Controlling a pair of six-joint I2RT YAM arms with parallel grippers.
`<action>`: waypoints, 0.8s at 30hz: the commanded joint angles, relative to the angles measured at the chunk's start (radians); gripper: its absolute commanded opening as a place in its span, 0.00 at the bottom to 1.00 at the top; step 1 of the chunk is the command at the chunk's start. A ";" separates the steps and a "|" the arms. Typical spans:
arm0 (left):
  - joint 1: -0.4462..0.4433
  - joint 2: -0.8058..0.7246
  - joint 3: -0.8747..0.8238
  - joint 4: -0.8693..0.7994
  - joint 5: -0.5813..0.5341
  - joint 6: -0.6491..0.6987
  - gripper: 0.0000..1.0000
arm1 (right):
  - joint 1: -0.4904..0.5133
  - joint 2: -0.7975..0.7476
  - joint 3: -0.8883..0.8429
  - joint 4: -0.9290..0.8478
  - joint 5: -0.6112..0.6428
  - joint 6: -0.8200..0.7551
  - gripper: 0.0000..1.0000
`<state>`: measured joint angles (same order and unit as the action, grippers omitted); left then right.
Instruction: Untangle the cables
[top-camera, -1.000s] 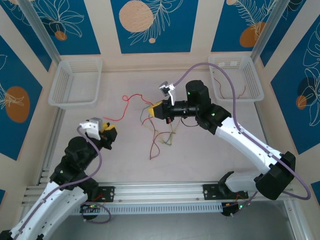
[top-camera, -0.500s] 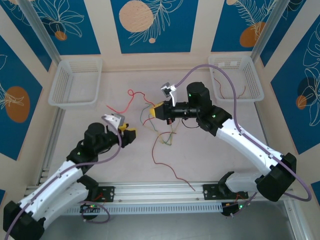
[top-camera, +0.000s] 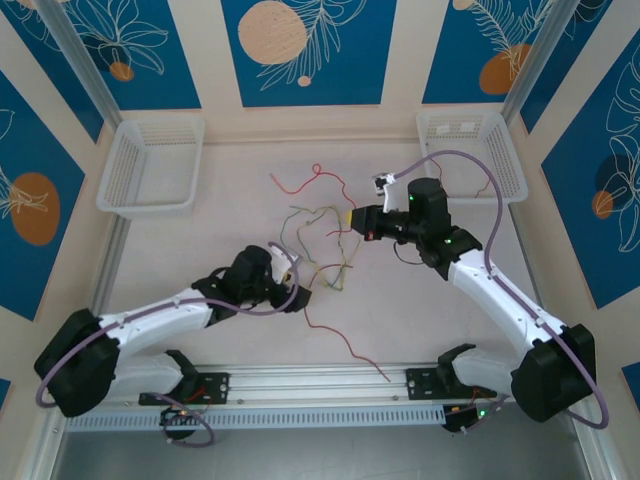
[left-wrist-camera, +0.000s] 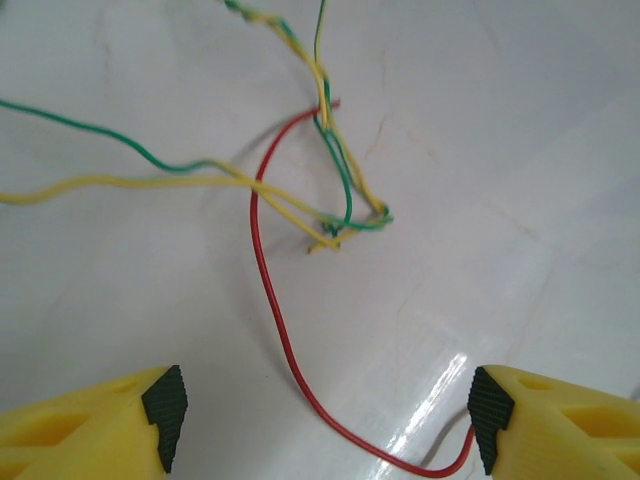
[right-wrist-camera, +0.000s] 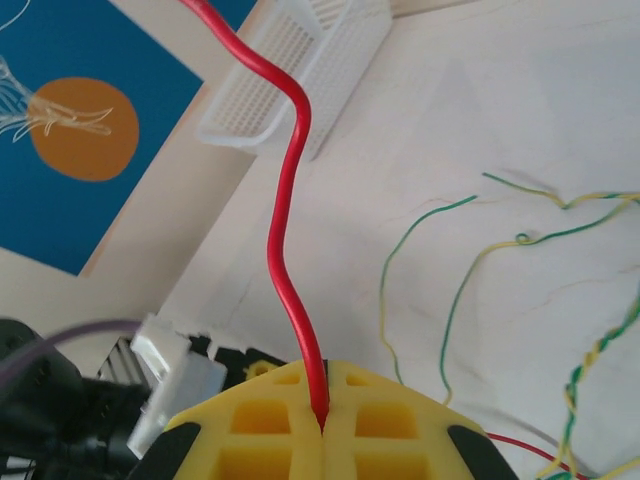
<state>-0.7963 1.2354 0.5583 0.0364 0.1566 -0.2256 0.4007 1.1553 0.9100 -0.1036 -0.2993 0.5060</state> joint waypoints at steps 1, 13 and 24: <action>-0.039 0.078 0.009 0.059 -0.065 0.020 0.78 | -0.020 -0.050 -0.026 0.050 0.014 0.038 0.00; -0.058 0.342 0.066 0.170 -0.095 0.008 0.70 | -0.019 -0.130 -0.057 0.055 0.007 0.023 0.00; -0.070 0.267 0.060 0.073 -0.218 0.025 0.02 | -0.041 -0.161 -0.077 0.021 0.060 0.015 0.00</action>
<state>-0.8562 1.5650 0.6186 0.1638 -0.0128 -0.2207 0.3687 1.0088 0.8413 -0.0689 -0.2611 0.5308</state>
